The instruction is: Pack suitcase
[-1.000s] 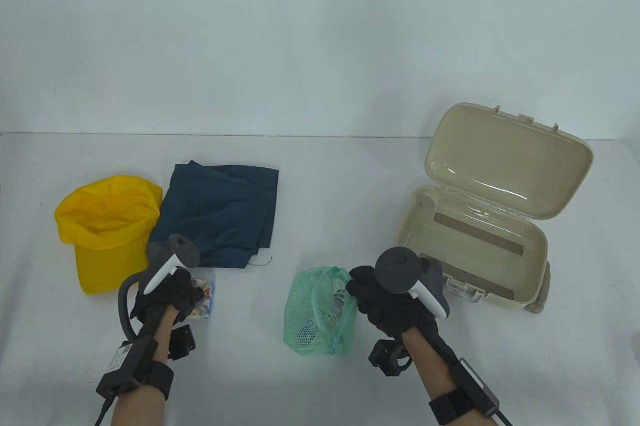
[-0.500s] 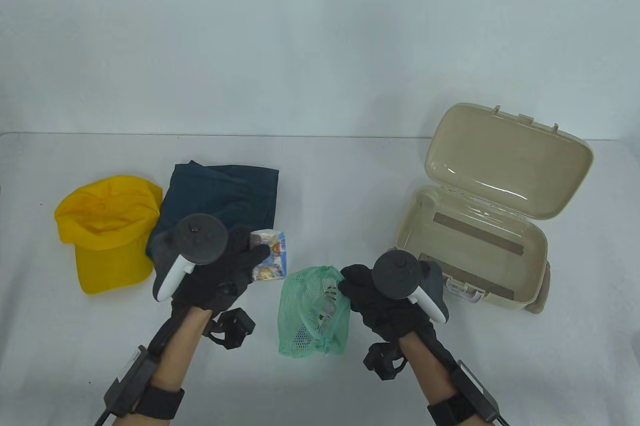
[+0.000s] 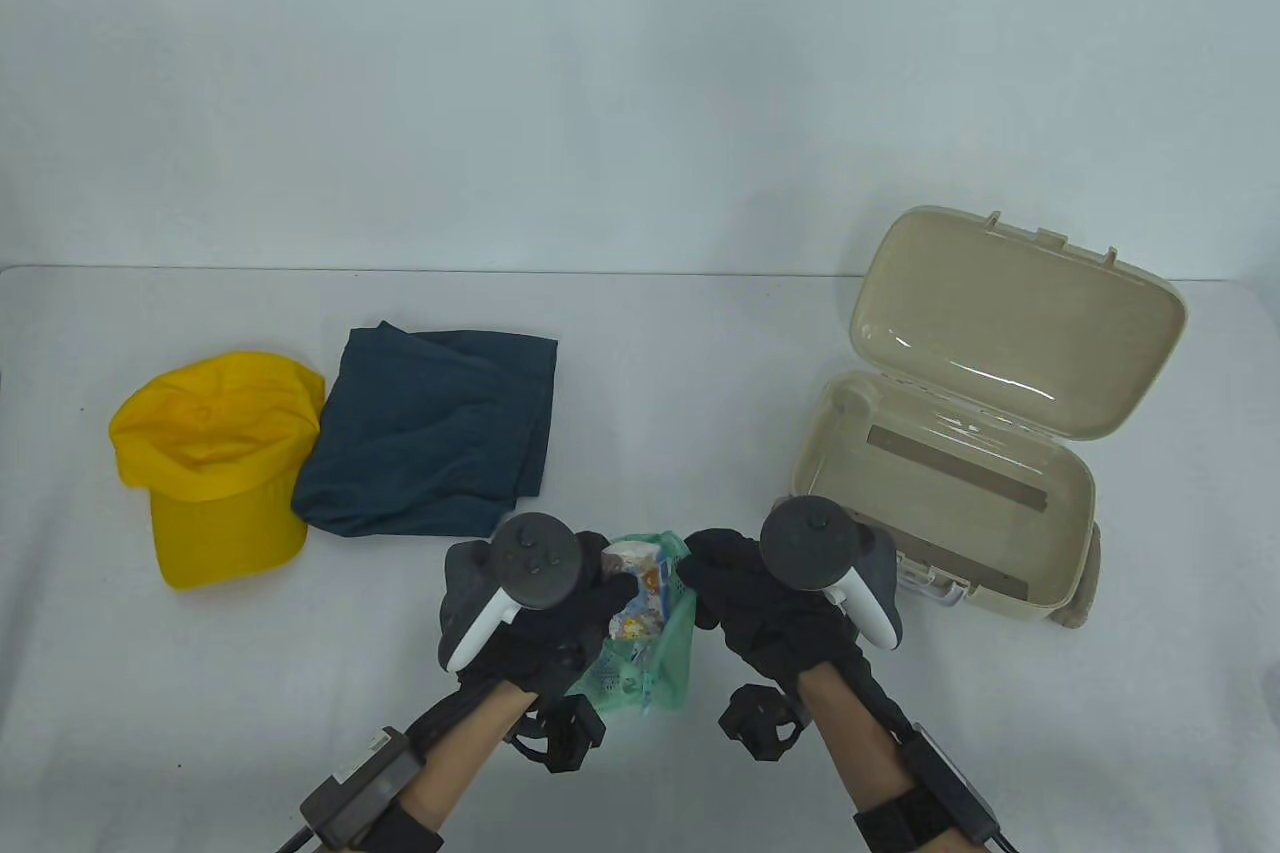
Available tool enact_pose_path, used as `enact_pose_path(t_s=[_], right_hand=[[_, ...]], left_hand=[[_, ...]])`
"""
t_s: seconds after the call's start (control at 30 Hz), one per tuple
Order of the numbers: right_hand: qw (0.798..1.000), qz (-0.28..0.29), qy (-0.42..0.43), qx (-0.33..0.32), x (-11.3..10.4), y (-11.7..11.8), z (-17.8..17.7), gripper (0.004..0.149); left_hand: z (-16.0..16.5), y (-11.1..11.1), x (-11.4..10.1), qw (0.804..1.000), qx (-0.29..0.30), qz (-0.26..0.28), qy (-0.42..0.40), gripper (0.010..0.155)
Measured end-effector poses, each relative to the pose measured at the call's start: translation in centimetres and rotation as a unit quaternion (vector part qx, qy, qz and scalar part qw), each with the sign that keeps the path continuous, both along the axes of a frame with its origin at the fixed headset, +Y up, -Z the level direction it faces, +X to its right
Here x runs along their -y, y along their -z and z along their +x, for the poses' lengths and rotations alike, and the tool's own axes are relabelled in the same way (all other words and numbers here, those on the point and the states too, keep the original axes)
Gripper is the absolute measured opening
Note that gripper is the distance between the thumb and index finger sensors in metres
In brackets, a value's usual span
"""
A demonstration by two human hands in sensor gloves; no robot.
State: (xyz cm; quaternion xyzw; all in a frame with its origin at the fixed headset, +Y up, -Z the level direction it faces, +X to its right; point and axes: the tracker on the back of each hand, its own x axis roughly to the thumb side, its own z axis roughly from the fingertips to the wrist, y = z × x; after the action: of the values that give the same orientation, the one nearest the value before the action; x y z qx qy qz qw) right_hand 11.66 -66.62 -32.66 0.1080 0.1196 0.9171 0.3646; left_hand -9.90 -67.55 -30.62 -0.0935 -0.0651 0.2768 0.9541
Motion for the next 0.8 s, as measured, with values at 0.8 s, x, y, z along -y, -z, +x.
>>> enact_pose_path(t_s=[0.8], right_hand=[[0.997,0.040,-0.067,0.030,-0.1,0.2,0.2,0.045]], left_hand=[[5.1,1.4,0.7,0.988,0.079,-0.048,0.123,0.055]])
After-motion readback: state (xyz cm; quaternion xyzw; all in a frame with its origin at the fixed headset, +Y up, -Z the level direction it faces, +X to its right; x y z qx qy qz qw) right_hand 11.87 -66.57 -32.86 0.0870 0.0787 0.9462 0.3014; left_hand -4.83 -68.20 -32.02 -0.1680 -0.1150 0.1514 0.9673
